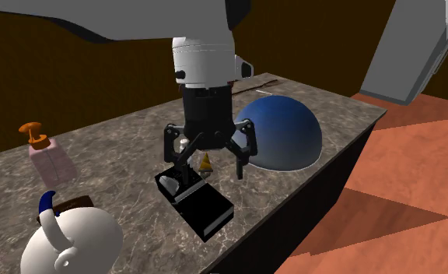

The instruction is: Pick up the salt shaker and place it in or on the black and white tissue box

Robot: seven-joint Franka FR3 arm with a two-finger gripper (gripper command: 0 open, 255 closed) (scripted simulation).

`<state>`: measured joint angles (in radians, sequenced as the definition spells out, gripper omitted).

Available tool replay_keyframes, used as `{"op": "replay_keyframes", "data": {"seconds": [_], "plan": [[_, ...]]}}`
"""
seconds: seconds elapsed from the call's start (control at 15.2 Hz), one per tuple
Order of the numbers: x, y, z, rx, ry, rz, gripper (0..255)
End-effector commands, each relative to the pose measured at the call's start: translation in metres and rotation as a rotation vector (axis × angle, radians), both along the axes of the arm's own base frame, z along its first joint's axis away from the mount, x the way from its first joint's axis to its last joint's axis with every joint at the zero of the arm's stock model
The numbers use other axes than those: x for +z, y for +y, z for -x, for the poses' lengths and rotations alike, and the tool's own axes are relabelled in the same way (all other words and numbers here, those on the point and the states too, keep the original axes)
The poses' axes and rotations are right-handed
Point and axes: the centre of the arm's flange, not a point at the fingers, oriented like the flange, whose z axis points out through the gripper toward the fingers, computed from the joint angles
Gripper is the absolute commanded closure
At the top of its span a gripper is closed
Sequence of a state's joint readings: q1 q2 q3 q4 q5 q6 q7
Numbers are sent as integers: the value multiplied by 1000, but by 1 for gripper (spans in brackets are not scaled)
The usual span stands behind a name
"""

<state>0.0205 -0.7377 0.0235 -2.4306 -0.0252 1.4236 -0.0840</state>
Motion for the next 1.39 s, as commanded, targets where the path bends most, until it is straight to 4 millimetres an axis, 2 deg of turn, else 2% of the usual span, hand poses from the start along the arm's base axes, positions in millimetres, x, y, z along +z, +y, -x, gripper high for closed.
{"op": "replay_keyframes", "data": {"seconds": [0.0,0.66,1.32], "plan": [[0,0,0,0,0,0,0],[-55,32,-98,36,-93,-50,0],[-100,70,-198,72,-186,-99,0]]}}
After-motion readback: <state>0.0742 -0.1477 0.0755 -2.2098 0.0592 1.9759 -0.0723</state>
